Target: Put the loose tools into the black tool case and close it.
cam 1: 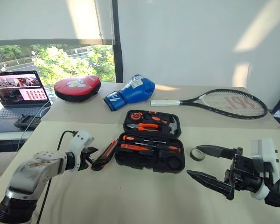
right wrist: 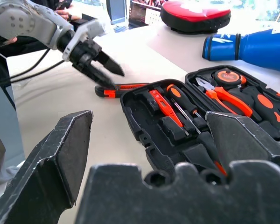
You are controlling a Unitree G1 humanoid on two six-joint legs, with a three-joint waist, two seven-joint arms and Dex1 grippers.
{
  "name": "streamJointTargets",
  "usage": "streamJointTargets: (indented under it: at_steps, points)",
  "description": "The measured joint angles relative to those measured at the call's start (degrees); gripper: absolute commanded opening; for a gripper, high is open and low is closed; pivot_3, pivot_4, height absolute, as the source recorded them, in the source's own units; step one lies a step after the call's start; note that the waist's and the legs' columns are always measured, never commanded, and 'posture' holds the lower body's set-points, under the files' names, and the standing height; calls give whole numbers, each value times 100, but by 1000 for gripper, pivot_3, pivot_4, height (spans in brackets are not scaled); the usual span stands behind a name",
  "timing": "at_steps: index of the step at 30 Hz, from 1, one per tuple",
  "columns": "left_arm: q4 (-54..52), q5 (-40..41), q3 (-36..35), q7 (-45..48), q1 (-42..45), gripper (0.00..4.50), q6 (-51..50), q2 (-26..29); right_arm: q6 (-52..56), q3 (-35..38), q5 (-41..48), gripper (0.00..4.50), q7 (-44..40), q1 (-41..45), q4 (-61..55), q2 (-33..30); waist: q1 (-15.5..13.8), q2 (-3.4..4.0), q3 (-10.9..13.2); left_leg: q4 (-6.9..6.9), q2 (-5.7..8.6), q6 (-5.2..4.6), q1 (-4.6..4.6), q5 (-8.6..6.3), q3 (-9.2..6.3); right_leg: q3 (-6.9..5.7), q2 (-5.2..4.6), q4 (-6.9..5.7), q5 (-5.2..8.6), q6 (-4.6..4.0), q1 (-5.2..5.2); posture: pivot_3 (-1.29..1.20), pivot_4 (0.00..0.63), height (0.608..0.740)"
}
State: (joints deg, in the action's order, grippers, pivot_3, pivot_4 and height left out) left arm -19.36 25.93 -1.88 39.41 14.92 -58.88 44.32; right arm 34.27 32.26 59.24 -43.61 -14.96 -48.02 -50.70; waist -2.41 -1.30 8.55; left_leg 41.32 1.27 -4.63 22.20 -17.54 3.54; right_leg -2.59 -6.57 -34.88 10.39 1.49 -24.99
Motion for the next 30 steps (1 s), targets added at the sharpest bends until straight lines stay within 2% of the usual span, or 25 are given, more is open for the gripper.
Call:
streamJointTargets:
  at_steps: [2, 4, 7, 8, 14, 16, 18, 21, 22, 27, 30]
  points:
    - [9, -130, 141, -161, -20, 3705, 39, -99, 0, 11, -2, 4500, 3, -42, -5, -2, 2, 0, 0, -6, -5, -1, 0, 0, 0, 2, -2, 1, 0, -3, -3, 0, 150, 740]
    - [7, -230, 158, -262, -83, 2875, 158, -117, 1, 40, -2, 4500, 11, -142, -23, -2, 7, 1, -1, -19, -7, 4, -6, 3, 1, 4, -4, 0, 2, -7, -5, 0, 150, 740]
    - [11, -267, 88, -295, -224, 1901, 351, -164, 1, 92, -2, 4500, 19, -197, -35, -2, 9, 5, -3, -37, -6, 8, -15, 6, 3, 7, -7, 2, 4, -12, -4, 0, 150, 740]
    - [28, -271, 47, -295, -259, 1767, 426, -224, 1, 117, -2, 4500, 26, -209, -39, -2, 7, 5, -3, -38, -7, 8, -15, 5, 2, 5, -7, 2, 5, -13, -5, 0, 150, 740]
    - [370, -47, -596, -199, -259, 1768, 1365, -744, 1, 176, -11, 4500, 102, -307, -150, 20, -28, -10, 6, -33, -8, 3, -3, 3, -3, -2, -10, 2, 4, -18, -13, 0, 150, 740]
    - [499, 224, -861, -16, 172, 1768, 1514, -813, 1, 220, -5, 4500, 134, -366, -174, 44, -45, -19, 11, -27, -7, 6, 2, 6, -5, -7, -9, 0, 3, -19, -12, 0, 150, 740]
    - [684, 461, -780, 549, 889, 1768, 1523, -637, 0, 304, 7, 4500, 142, -450, -225, 60, -70, -19, 12, -21, -3, 19, 4, 14, -6, -21, 11, 0, 3, -19, -10, 0, 150, 740]
    - [851, 459, -6, 1822, 1698, 1768, 1832, -205, 0, 501, 55, 4500, 134, -639, -291, 85, -50, -10, 6, -27, 14, 9, -9, 10, 15, -34, 23, 2, 4, -17, 1, 0, 150, 740]
    - [1026, 314, 474, 2458, 1911, 1768, 2161, -118, 0, 581, 73, 4500, 130, -724, -329, 98, -28, -3, 3, -28, 18, 1, -16, 5, 21, -29, 20, 4, 8, -11, 6, 0, 150, 740]
    - [2556, -629, 1976, 3890, 2722, 1768, 3418, -450, 0, 1135, 387, 4500, -29, -1099, -463, 113, 19, -13, 11, -17, 22, -36, -10, -13, 29, -29, 34, 8, 9, -9, 6, 0, 150, 740]
    - [3346, -1146, 2381, 4286, 3006, 1768, 4138, -653, 0, 1356, 453, 4500, -210, -1147, -438, 44, 44, -16, 12, -10, 13, -67, -9, -32, 29, -21, 35, 7, 8, -9, 2, 0, 150, 740]
